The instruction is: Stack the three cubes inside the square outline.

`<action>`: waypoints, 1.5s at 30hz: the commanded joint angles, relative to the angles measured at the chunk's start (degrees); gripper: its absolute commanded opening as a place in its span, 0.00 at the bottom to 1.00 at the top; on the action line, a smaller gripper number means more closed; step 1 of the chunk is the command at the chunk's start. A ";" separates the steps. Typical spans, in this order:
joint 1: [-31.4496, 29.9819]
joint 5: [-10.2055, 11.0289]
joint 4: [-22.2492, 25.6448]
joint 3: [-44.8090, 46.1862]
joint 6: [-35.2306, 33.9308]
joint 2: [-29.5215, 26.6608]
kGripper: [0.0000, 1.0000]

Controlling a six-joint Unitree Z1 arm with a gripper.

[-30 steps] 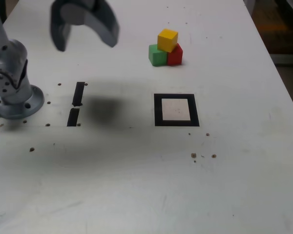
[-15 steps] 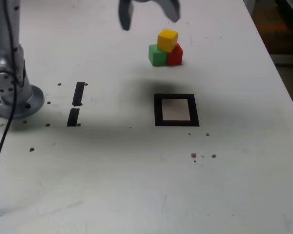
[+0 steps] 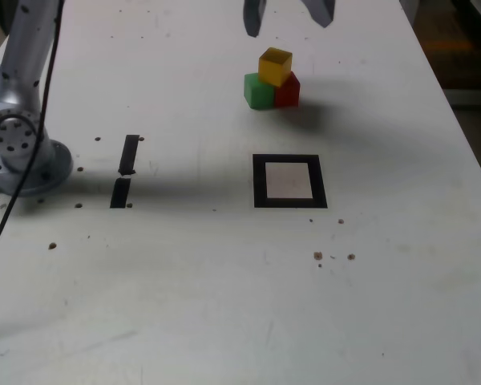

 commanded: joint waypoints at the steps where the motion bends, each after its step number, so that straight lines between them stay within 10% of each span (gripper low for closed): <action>1: 0.79 0.58 -0.05 1.30 0.59 -0.17 0.98; 16: 0.96 -2.17 -3.83 8.10 5.33 1.96 0.93; 37: 1.89 0.44 -12.29 11.91 4.80 3.44 0.53; 45: 1.71 -1.76 -10.10 11.83 4.80 3.26 0.39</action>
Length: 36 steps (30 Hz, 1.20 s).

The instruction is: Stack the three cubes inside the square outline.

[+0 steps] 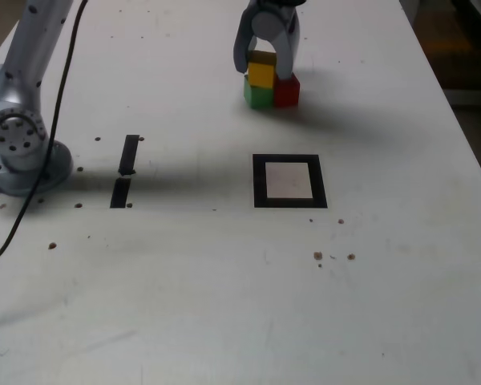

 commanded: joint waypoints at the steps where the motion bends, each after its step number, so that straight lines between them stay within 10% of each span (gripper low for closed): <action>1: -0.22 -0.39 0.51 -0.64 -0.11 -0.16 0.39; 16: -13.85 1.03 11.99 -25.78 -19.11 6.31 0.31; 36: -15.67 -5.24 12.59 -29.29 -34.02 15.15 0.33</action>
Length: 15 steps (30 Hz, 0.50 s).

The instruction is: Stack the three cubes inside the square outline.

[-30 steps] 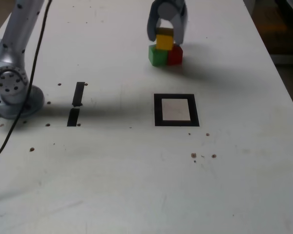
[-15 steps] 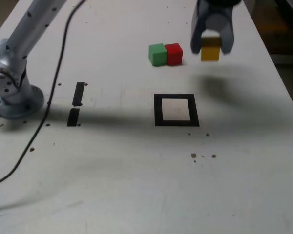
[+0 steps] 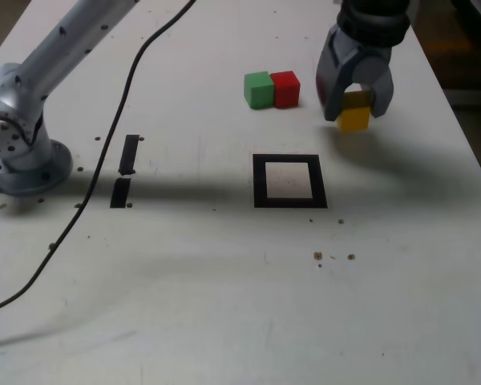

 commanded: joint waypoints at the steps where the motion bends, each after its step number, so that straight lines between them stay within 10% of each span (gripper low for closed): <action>1: 0.18 -0.33 0.14 0.12 -0.21 0.13 0.34; 15: 0.17 -1.22 -0.71 2.46 -1.12 1.87 0.76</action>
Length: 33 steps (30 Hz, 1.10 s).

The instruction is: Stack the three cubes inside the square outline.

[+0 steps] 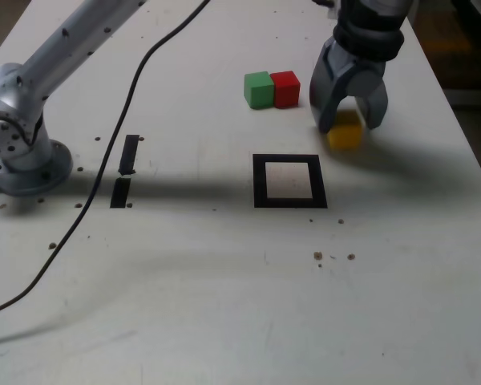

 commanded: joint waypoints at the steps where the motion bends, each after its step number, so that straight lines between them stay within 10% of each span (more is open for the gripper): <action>1: 0.06 -0.03 -0.01 0.24 -0.11 0.33 0.79; 12: 0.32 1.47 3.00 2.01 -3.74 -6.70 0.99; 20: 1.45 -1.20 2.24 12.34 -31.79 -21.16 1.00; 33: 2.58 -5.38 -3.74 22.07 -55.46 -24.69 1.00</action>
